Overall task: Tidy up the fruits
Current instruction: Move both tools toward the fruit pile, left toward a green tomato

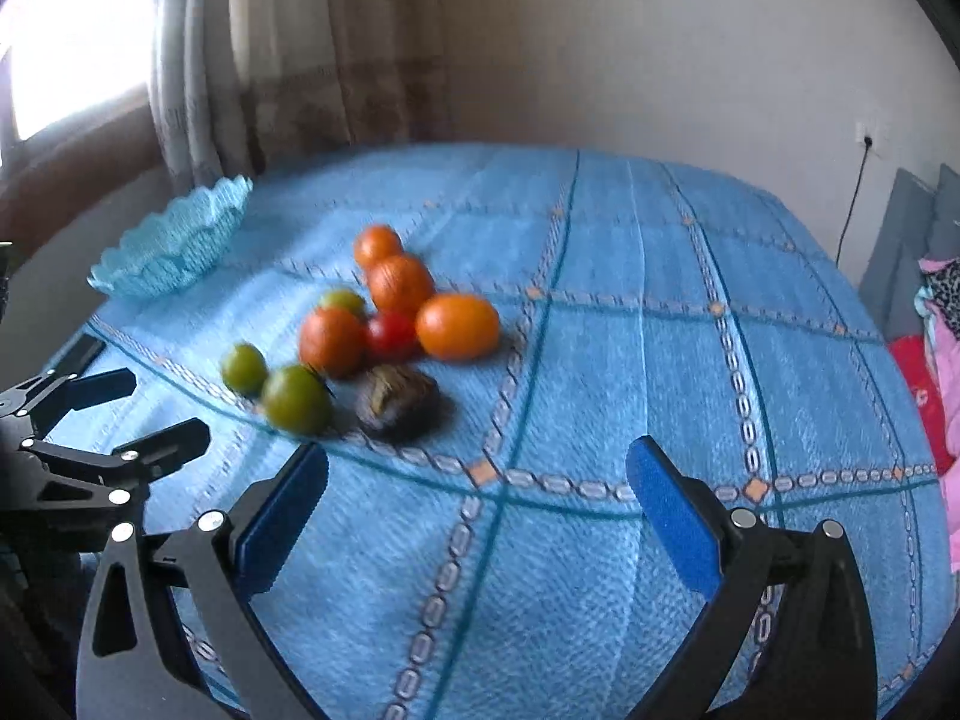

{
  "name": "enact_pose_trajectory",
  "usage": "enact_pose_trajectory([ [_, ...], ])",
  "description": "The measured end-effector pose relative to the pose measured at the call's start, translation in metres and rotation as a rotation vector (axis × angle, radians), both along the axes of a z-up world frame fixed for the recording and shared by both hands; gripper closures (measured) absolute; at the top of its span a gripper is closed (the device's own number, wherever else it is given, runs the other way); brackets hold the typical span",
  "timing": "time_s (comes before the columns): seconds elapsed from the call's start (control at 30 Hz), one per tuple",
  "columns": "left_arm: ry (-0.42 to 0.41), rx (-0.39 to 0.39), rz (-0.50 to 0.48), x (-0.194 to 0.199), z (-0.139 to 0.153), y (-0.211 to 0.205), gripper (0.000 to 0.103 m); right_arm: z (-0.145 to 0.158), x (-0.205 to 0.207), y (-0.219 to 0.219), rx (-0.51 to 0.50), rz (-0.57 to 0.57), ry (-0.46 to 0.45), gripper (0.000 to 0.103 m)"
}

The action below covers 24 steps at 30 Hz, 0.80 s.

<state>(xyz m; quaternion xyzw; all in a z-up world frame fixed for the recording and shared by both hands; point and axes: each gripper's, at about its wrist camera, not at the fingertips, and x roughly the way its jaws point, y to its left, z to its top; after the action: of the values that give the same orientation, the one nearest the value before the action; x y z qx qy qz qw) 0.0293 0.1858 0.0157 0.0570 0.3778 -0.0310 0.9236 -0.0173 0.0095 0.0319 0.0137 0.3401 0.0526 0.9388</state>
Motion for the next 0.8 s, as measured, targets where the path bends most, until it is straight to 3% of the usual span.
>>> enact_pose_trajectory([
  [0.13, -0.096, 0.058, 0.016, -0.005, 0.015, -0.003, 0.002, 0.009, -0.005, 0.002, 0.008, 0.001, -0.052, 0.005],
  [0.23, -0.111, 0.063, 0.019, -0.007, 0.016, -0.004, 0.002, 0.011, -0.003, 0.002, 0.01, -0.003, -0.055, 0.005],
  [0.53, -0.103, 0.076, 0.023, 0.0, 0.013, -0.002, 0.002, 0.01, 0.0, 0.007, 0.005, 0.013, -0.038, 0.011],
  [0.6, -0.093, 0.07, 0.022, 0.002, 0.011, -0.001, 0.002, 0.009, 0.001, 0.01, -0.002, 0.023, -0.032, 0.018],
  [0.7, -0.071, 0.044, 0.013, 0.006, 0.009, 0.002, 0.002, 0.006, 0.003, 0.011, 0.001, 0.036, -0.013, 0.021],
  [0.8, -0.034, 0.029, -0.009, 0.011, 0.005, 0.002, 0.015, 0.002, 0.006, 0.013, 0.012, 0.051, 0.011, 0.028],
])
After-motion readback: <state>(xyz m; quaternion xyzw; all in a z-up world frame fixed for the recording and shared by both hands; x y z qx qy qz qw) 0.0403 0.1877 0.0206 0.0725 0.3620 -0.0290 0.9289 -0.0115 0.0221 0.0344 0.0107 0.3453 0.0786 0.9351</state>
